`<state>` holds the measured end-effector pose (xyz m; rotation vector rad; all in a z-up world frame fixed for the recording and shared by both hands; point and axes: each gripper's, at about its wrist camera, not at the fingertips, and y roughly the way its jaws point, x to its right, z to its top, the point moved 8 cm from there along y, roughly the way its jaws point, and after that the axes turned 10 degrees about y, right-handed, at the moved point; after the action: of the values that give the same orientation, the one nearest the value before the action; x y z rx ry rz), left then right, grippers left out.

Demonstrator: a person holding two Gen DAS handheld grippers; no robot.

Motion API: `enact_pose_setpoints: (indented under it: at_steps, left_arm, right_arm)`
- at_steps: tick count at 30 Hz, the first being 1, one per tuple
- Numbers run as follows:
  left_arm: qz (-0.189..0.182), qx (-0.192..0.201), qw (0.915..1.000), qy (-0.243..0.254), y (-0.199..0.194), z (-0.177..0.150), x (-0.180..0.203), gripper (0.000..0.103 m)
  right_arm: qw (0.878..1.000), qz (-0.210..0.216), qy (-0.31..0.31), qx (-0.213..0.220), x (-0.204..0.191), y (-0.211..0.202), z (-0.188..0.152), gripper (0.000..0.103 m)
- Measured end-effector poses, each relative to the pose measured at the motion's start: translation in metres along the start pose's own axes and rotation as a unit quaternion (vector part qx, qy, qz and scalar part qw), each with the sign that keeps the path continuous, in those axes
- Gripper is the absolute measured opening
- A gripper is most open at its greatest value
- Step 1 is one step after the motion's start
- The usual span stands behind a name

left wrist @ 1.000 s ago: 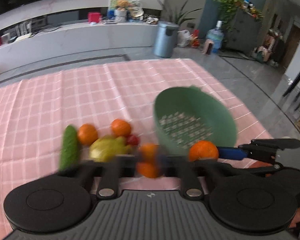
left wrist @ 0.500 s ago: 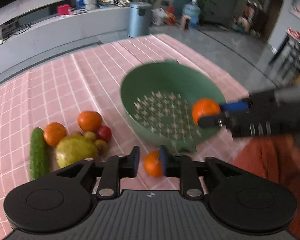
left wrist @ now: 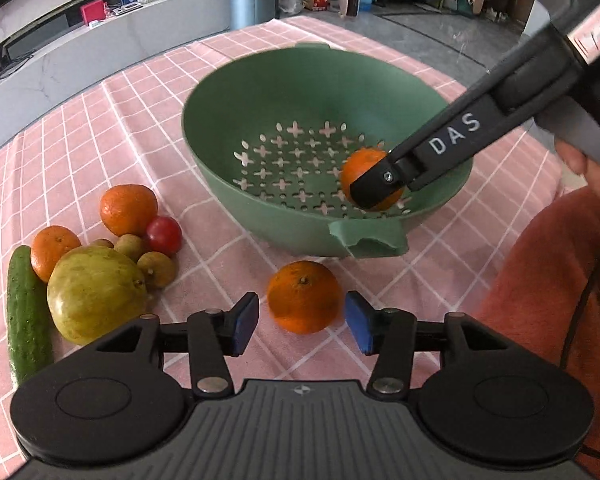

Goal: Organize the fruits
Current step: 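Carry both oranges over the green colander and open both tools to drop them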

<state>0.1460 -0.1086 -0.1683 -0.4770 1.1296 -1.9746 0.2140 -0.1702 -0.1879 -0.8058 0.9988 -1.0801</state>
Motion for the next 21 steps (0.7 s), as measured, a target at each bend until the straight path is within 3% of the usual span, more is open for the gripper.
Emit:
enact_pose_setpoints:
  at_steps: [6, 10, 17, 21]
  left_arm:
    - [-0.006, 0.005, 1.0000, -0.006, 0.004, 0.002, 0.004, 0.048]
    - [-0.008, 0.004, 0.9997, -0.021, 0.002, 0.001, 0.001, 0.047]
    - [-0.006, 0.029, 0.9977, -0.061, -0.039, 0.002, -0.017, 0.047]
    - [-0.008, 0.059, 0.9959, -0.068, -0.069, 0.019, -0.027, 0.047]
  right_arm:
    - [1.000, -0.005, -0.023, -0.013, -0.001, 0.006, 0.008, 0.039]
    - [1.000, -0.004, -0.026, -0.005, -0.001, 0.002, 0.010, 0.039]
    - [0.999, 0.005, -0.002, 0.048, 0.004, -0.024, 0.006, 0.043]
    - [0.996, 0.002, 0.014, 0.086, 0.013, -0.042, 0.002, 0.056]
